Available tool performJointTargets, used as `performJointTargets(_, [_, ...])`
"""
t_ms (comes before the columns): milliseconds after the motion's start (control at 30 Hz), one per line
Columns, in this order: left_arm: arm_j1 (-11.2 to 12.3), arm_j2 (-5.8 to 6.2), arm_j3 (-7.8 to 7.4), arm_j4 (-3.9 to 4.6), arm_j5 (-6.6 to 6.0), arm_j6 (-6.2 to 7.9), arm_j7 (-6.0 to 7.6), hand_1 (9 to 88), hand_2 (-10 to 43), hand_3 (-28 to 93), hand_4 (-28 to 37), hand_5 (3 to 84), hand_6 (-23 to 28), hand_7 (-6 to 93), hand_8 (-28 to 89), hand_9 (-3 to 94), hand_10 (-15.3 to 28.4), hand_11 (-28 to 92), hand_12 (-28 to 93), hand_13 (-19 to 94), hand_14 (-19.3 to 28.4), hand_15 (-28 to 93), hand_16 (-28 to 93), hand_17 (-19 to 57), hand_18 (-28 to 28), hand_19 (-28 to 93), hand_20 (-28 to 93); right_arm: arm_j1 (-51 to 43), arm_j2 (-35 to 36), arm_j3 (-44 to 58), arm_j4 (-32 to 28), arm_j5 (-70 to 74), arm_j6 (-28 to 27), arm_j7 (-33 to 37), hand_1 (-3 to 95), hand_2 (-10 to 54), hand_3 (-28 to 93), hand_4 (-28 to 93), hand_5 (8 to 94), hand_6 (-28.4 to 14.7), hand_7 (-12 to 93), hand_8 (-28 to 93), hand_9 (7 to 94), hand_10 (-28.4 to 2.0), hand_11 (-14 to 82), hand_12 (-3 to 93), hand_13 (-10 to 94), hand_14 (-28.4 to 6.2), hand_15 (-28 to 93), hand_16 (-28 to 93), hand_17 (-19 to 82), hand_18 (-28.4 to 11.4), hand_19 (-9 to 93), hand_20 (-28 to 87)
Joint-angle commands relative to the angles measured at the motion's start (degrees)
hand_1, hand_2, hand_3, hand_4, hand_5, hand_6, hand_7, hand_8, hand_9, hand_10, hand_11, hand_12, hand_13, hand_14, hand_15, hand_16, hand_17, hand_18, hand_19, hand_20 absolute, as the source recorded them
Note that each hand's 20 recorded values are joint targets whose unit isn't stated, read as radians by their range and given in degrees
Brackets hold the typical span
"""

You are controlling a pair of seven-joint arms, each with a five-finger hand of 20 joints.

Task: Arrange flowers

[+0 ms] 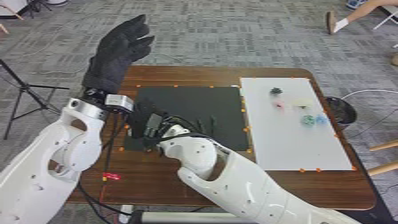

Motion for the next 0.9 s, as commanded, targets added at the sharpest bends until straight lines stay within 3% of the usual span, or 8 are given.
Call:
performJointTargets(33, [0.0,-1.18,-0.37,-0.17,0.27,-0.76,0.01,24.7,-1.0,67,-27.2,26.7,1.5,19.9,-10,25.3,11.2,14,17,21,14.2,18,5,-11.8,21.2,45,6,0.2,-1.1,0.5,-0.8,-0.2,-0.3,-0.2,39.2,-9.3,78,-28,57.8,-0.5,40,4,66.0,-9.2,44.3,44.4,64,-9.1,80,40,33,-19.4,93,55])
performJointTargets(167, [-0.1,-1.50,-0.21,-0.12,0.25,-1.03,0.19,24.7,-1.0,67,-27.1,26.7,1.5,19.9,-10,25.3,11.2,14,17,21,14.3,18,5,-11.8,21.3,45,6,0.5,-0.8,0.5,-0.9,-0.6,-0.6,0.6,36.7,-9.5,80,-28,55.5,-0.4,37,-15,63.9,-9.9,44.4,37.7,62,-9.5,80,39,32,-19.4,93,55])
performJointTargets(400, [0.9,-1.60,-1.09,-0.61,0.49,-0.76,0.59,24.8,-0.9,67,-27.0,26.8,1.5,19.8,-10,25.3,11.2,14,17,21,14.3,18,5,-11.8,21.2,45,6,0.5,1.3,0.8,-2.8,-0.2,-2.5,-0.1,37.1,-8.8,81,-28,53.7,-1.1,36,-15,61.1,-10.6,44.4,37.1,60,-10.0,81,39,31,-19.1,93,55])
performJointTargets(500, [2.7,-2.11,-2.53,-1.09,0.52,-0.21,0.78,24.8,-1.0,67,-27.0,26.7,1.4,19.8,-10,25.3,11.2,14,17,21,14.3,18,5,-11.8,21.3,45,6,0.7,4.1,1.5,-4.8,0.5,-2.9,-1.0,37.7,-8.6,81,-28,52.2,-1.1,36,-15,59.2,-10.9,44.7,39.2,59,-10.0,81,38,31,-19.0,92,55])
performJointTargets(767, [13.9,-5.69,-6.40,-2.78,-0.54,1.23,-1.14,24.7,-0.9,67,-27.0,26.8,1.5,19.9,-10,25.3,11.2,14,17,21,14.3,18,5,-11.8,21.3,45,6,-1.9,18.3,13.6,-12.7,8.2,-4.9,5.8,34.0,-8.2,85,-28,48.9,-1.7,37,-15,52.3,-12.5,46.8,30.9,55,-10.7,79,36,29,-19.4,91,55])
performJointTargets(800, [15.6,-5.56,-6.11,-3.12,-1.24,2.35,-0.16,24.7,-0.9,67,-27.0,26.8,1.5,19.9,-10,25.3,11.2,14,17,21,14.3,18,5,-11.8,21.3,45,6,-2.9,20.4,15.6,-13.8,10.2,-3.9,7.5,33.7,-8.4,85,-28,48.4,-2.0,36,-15,51.4,-12.4,45.2,29.8,54,-10.8,79,35,29,-19.5,90,55])
performJointTargets(867, [18.7,-7.06,-5.86,-3.41,-1.85,3.54,1.10,24.6,-0.9,68,-27.0,27.0,1.6,20.1,-10,25.4,11.2,14,17,22,14.3,18,5,-11.8,21.3,45,6,-5.9,24.4,21.0,-16.1,11.5,-4.3,9.0,33.3,-8.9,85,-28,46.3,-3.0,36,-15,49.3,-12.7,42.0,28.0,53,-11.2,78,33,29,-19.3,90,55])
performJointTargets(900, [20.2,-7.90,-6.11,-3.66,-2.10,3.29,1.06,24.5,-1.0,68,-27.0,27.3,1.7,20.2,-10,25.6,11.1,14,17,22,14.2,19,5,-11.8,21.3,45,6,-7.4,26.7,23.0,-17.0,10.7,-2.9,10.0,33.2,-9.1,85,-28,45.6,-3.4,35,-15,48.2,-12.8,40.5,27.2,52,-11.5,77,33,29,-19.2,90,55])
